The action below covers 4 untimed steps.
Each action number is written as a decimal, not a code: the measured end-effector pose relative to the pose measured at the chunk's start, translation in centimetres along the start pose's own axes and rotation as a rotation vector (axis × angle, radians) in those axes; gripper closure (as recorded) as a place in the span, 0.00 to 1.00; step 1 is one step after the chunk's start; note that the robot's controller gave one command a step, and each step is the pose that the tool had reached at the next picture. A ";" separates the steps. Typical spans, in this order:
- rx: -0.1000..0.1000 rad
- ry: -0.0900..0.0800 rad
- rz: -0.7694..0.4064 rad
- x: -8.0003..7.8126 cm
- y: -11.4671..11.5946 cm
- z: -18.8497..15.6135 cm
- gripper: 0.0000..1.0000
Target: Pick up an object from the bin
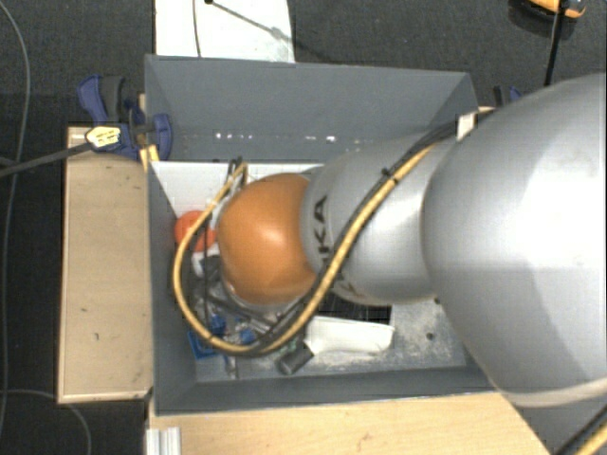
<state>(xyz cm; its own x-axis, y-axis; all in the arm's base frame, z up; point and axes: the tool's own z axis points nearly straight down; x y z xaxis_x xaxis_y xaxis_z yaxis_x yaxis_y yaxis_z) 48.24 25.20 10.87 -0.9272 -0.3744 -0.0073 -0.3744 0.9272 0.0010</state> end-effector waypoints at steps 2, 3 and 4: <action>0.000 -0.003 0.005 -0.1 0.0 -2.5 1.00; -0.001 -0.004 0.005 -0.1 0.0 -3.4 1.00; -0.001 -0.006 0.007 -0.2 0.0 -4.1 1.00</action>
Offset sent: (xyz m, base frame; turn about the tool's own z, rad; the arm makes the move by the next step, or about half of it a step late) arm 0.0000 0.0000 0.0440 0.0000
